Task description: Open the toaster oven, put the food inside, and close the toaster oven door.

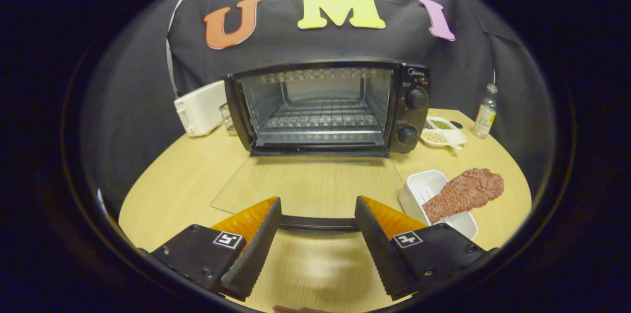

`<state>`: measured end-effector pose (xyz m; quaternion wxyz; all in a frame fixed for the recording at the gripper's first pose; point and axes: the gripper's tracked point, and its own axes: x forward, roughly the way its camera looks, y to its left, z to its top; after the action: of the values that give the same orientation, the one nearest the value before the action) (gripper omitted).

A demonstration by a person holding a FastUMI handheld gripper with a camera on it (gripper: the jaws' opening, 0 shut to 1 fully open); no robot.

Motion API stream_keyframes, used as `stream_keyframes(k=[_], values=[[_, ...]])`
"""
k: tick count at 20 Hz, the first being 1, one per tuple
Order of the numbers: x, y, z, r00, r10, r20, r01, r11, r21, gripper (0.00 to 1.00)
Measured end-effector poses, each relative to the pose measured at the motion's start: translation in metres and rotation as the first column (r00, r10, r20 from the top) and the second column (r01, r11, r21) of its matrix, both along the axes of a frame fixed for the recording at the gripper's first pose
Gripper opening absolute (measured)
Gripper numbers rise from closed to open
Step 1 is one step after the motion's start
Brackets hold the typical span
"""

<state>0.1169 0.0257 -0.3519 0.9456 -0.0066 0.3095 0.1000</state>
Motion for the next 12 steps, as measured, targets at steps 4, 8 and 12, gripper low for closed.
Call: stream_keyframes(k=[4,8,12], values=[[0.001,-0.044,0.045,0.998,-0.024,0.050,0.024,1.000,-0.002,0.96],[0.003,-0.103,0.072,0.997,-0.044,0.064,0.044,0.999,-0.001,0.95],[0.016,-0.161,0.076,0.996,-0.076,0.042,0.074,0.996,0.042,0.95]])
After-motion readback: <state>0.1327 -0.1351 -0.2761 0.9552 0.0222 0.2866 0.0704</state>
